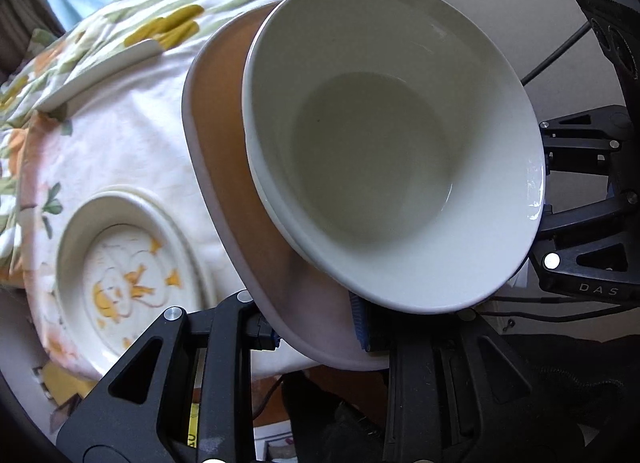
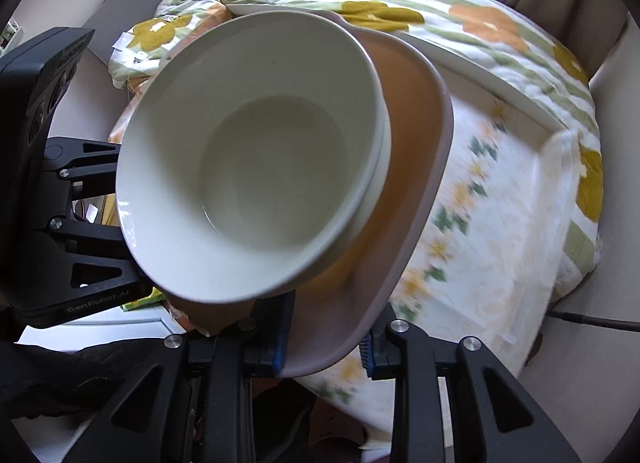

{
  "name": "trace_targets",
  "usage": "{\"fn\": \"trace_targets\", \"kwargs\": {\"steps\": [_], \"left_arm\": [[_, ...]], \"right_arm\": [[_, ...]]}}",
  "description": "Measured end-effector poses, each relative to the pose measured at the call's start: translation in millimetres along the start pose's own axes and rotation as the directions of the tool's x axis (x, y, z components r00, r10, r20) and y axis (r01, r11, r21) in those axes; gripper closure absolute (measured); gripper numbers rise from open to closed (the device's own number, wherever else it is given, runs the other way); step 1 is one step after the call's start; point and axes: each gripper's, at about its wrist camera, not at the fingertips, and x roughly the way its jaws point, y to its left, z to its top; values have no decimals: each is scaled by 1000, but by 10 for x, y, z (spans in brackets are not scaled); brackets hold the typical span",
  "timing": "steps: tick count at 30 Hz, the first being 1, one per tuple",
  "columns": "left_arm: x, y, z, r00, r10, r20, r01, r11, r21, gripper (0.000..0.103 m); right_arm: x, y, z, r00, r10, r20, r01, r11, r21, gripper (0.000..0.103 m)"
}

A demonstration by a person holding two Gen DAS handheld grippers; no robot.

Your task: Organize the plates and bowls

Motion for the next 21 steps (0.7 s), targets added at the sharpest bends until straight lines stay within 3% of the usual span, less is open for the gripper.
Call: {"fn": "trace_targets", "kwargs": {"steps": [11,16,21], "left_arm": [[-320,1067,-459,999,17,-48,-15,999,33,80],[-295,1553,-607,997,23,-80,-20,999,37,80],[-210,1782,-746,995,16,-101,-13,999,34,80]], "right_arm": [[426,1149,611,999,39,-7,-39,999,34,77],[669,1455,792,998,54,-24,-53,998,42,77],[858,1640,896,998,53,-45,-50,997,59,77]]}}
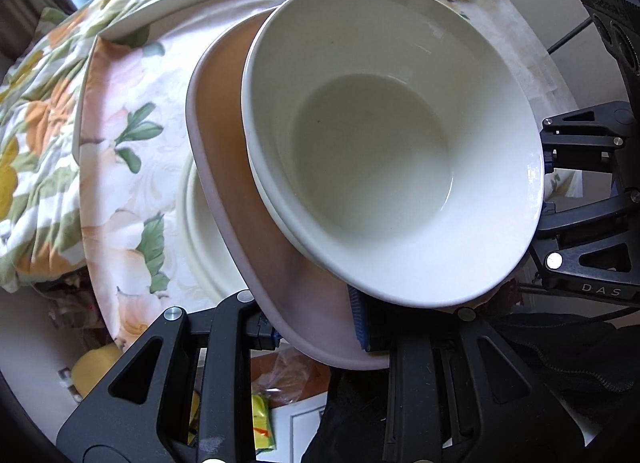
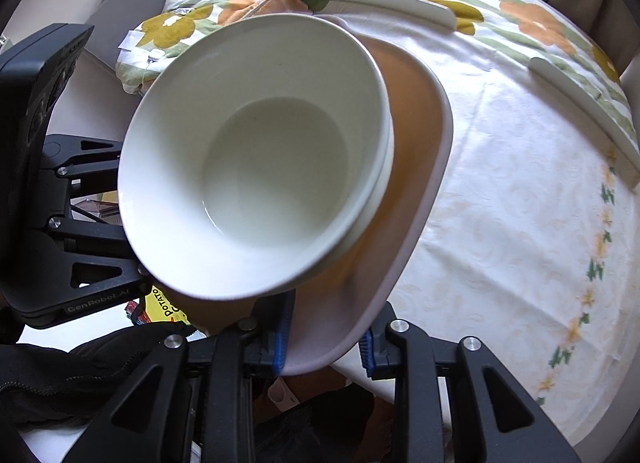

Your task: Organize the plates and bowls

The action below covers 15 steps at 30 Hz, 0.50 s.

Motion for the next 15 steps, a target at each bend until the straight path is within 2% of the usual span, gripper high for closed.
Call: {"fn": "trace_targets", "kwargs": {"steps": [15], "left_arm": [[346,430,31,999,-4,-33,5,1000,23,80]], "right_arm": [[361,215,116,999,-21,-24,21,999,24,77]]}}
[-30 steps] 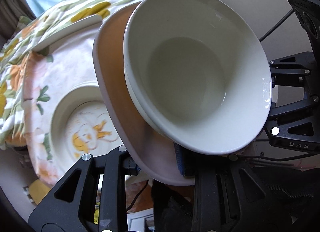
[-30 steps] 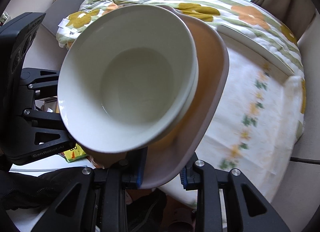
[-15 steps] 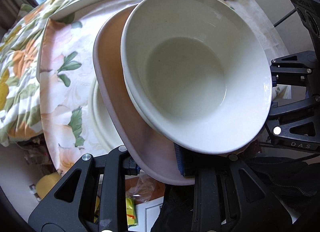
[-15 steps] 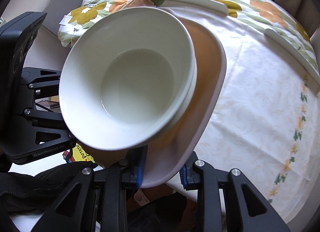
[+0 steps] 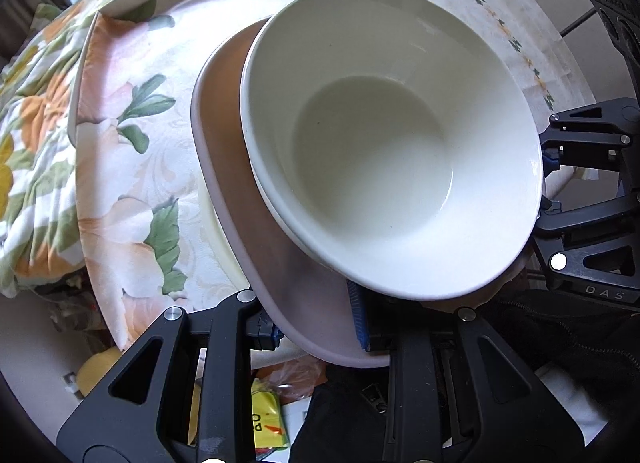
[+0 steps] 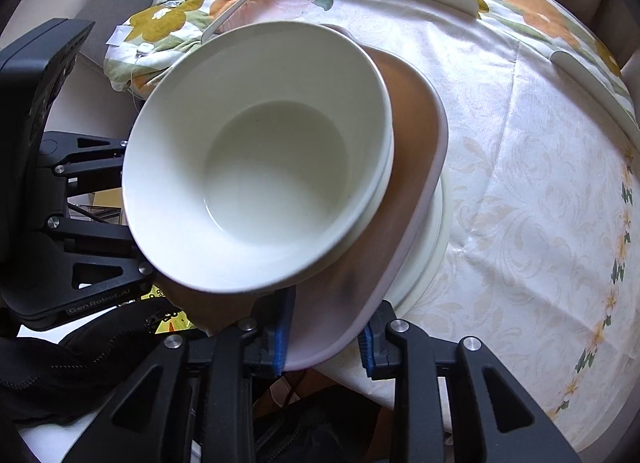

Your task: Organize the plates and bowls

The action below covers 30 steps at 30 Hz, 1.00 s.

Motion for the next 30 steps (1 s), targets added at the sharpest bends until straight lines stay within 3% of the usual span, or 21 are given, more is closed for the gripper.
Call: {"fn": "trace_targets", "kwargs": {"steps": [14,21,24,25,26,27,30], "left_arm": [[-4,53,63,999,-1,-35,1,1000,-10,80],[-9,105,104,995,-52,-79,48,998,-46,77],[-49,59,111,993,-69,-95,67,998,-20,63],[-76,44,111,993,-75,-97,74,997,-9,52],[-113,21,116,993,-72,-93,73,997,5,32],[-160,-2,121,995,-60,-82,62,998,20,24],[-267,-35,127,995,-68,-67,70,997,37,19]], "right_arm": [[-43,-73,20,1000,-19,-12,19,1000,22,77],[-45,-87,87,999,-23,-49,26,998,53,77],[-73,-99,98,998,-17,-59,22,997,73,74],[-83,-91,95,998,-19,-63,24,997,76,70],[-102,-81,95,997,-23,-69,28,997,77,66],[-126,-72,96,997,-25,-69,30,997,76,56],[-221,-55,73,997,-28,-66,32,997,75,55]]}}
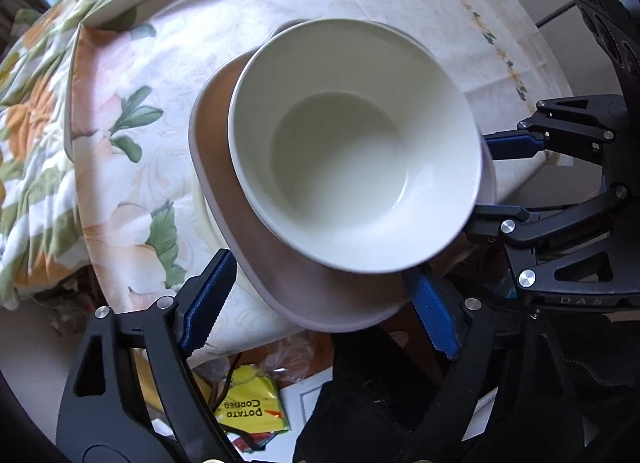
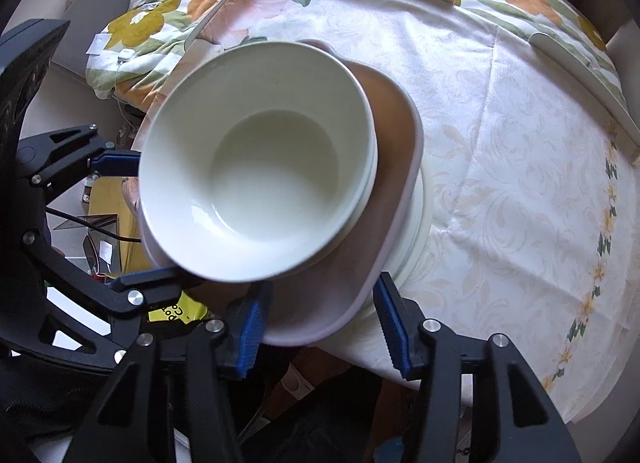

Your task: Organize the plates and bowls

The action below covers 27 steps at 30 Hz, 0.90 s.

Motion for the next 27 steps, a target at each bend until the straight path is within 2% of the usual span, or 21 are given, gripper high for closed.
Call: {"fn": "trace_targets", "kwargs": {"steps": [5,10,13,14,16,19,21,22,23,24,25,26,27], "left_arm": [[-179,10,-79,999,-1,38,2,1000,-22,19],[-488,-43,-253,993,27,116,-18,997,-79,19],[-838,-153,-388,972,65,227,-34,990,-137,19],[-1001,-205,-458,957,89,276,-45,986,-162,19],[-1244,-313,-573,926,130,355,-60,977,-203,19],[-1630,-525,-796,859,190,476,-72,964,-256,19],[-1887,-707,-951,799,242,551,-94,955,-282,19],[-2004,-786,-1015,766,272,582,-110,948,-298,16],[-2120,-853,-1063,731,301,612,-125,941,-314,9],[-2218,-932,-1127,694,331,640,-139,933,-332,4],[-2292,-999,-1181,661,356,660,-150,925,-349,0],[-2375,-1064,-1254,624,379,683,-161,918,-363,0],[-2439,-1127,-1303,596,395,700,-169,913,-372,0]], "right_arm": [[-191,-57,-115,999,9,35,-10,1000,19,55],[-502,-42,-312,992,7,127,-11,999,35,55],[-817,13,-497,973,1,230,-12,999,46,55],[-964,48,-584,961,-12,277,-4,998,57,55],[-1235,98,-765,934,-37,356,10,997,77,55],[-1606,173,-1004,886,-78,458,30,993,111,55],[-1856,232,-1193,843,-122,524,60,989,134,55],[-1958,254,-1263,822,-146,551,75,986,149,50],[-2055,271,-1328,800,-171,576,91,982,165,42],[-2151,287,-1393,773,-194,604,104,978,181,19],[-2219,285,-1424,749,-210,629,110,975,195,5],[-2310,300,-1509,717,-234,657,117,969,217,3],[-2361,303,-1551,696,-255,672,125,964,236,2]]}}
